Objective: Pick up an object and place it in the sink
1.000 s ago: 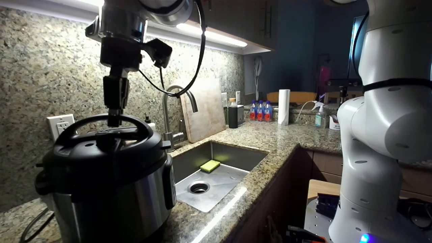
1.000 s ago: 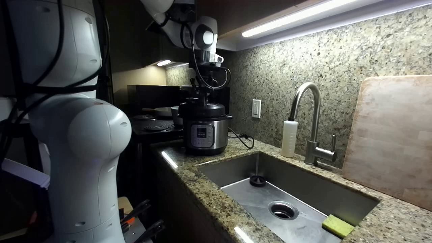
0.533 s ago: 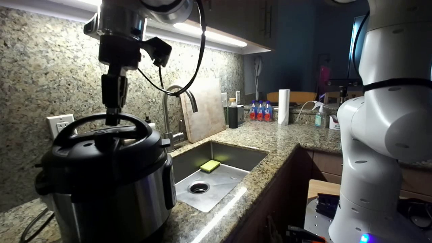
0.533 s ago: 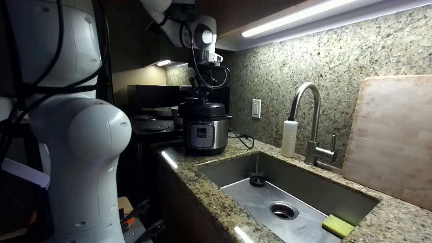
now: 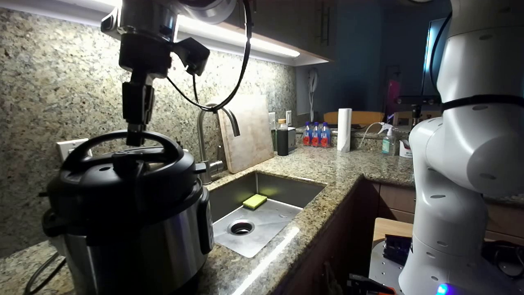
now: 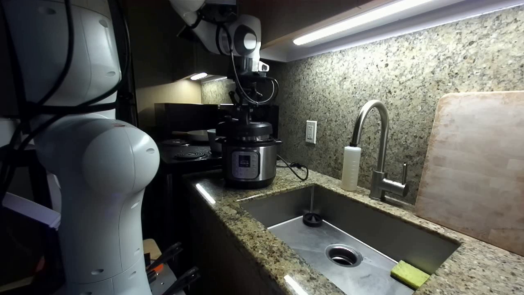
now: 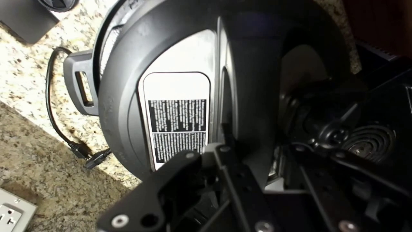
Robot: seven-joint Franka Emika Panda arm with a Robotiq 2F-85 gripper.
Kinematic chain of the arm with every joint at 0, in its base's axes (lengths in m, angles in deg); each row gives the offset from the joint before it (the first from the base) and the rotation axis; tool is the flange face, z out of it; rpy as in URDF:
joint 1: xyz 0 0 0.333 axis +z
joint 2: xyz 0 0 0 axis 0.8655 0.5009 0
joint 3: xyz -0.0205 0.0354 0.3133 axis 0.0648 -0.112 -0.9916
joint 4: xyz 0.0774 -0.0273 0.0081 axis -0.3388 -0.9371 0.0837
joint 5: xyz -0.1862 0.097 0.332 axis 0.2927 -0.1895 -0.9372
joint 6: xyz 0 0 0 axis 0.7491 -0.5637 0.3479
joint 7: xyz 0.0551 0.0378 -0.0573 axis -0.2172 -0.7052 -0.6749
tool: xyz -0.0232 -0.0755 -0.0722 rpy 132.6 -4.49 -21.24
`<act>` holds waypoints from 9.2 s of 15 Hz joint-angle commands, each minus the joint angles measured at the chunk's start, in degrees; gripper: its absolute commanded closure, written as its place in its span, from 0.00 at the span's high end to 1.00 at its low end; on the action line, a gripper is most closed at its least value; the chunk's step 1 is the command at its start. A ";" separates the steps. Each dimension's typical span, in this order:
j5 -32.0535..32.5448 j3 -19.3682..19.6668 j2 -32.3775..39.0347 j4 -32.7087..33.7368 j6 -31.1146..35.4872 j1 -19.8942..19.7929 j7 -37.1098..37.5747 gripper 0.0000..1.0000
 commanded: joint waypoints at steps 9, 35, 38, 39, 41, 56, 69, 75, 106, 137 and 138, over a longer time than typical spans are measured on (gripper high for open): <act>-2.47 0.34 -6.11 -0.14 -1.09 -0.13 -1.05 0.13; -3.70 5.93 -13.09 -4.54 -0.23 -2.72 5.70 0.13; -3.55 6.73 -15.58 -6.92 -0.48 -3.44 7.67 0.13; -3.45 7.03 -16.48 -7.90 -0.25 -3.65 8.35 0.13; -3.18 7.79 -18.38 -9.83 -0.42 -4.22 9.86 0.13; -0.24 11.65 -28.76 -20.79 -2.19 -11.52 19.34 0.13; -0.51 12.27 -32.46 -26.79 -5.96 -15.45 28.84 0.13; -0.31 11.99 -28.77 -26.85 -5.67 -15.95 32.66 0.13; 5.89 12.87 -5.66 -17.65 0.32 -17.19 35.79 0.13; 9.66 14.41 11.27 -15.73 14.94 -16.82 29.13 0.13; 9.84 14.42 11.43 -15.63 14.85 -16.82 29.09 0.13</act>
